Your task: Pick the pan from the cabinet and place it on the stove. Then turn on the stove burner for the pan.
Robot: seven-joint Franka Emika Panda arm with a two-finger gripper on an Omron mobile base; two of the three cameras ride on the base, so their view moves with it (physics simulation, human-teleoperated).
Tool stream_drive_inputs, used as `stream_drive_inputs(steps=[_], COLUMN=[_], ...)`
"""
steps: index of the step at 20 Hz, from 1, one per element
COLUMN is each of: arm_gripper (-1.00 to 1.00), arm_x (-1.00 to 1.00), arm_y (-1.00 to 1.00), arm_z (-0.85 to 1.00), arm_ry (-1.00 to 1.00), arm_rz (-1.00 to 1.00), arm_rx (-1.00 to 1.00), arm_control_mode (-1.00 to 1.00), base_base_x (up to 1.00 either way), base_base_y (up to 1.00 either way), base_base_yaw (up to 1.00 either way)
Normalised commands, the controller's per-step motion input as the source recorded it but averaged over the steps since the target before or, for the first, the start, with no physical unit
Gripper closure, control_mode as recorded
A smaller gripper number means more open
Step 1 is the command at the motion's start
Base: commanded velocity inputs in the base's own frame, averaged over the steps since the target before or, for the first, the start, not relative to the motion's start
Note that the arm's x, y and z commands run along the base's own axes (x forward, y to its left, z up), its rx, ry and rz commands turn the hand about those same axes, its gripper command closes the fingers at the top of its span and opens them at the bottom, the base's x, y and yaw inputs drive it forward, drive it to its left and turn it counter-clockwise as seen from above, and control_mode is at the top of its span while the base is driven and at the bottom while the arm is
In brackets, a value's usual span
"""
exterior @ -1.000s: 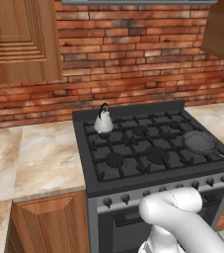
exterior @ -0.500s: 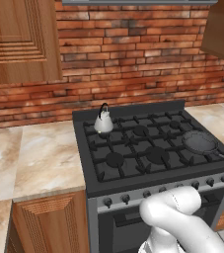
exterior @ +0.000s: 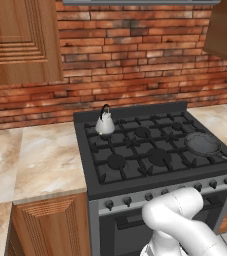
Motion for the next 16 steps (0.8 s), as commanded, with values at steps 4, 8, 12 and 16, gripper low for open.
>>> stream_drive_inputs(steps=[4, 8, 12, 16], arm_gripper=[-1.00, -1.00, -1.00, -1.00], arm_x=[0.21, 0.23, 0.18, 0.03], arm_y=[0.00, 0.00, 0.00, 0.00], arm_z=[-0.29, -0.24, -0.12, -0.01], arm_ry=[0.00, 0.00, 0.00, -0.05], arm_rz=[-0.11, -0.10, -0.07, -0.02], arm_rx=[0.00, 0.00, 0.00, 0.00], arm_control_mode=[-1.00, -1.00, -1.00, -1.00], base_base_x=[0.00, 0.00, 0.00, 0.00], base_base_y=[0.00, 0.00, 0.00, 0.00], base_base_yaw=[0.00, 0.00, 0.00, 0.00])
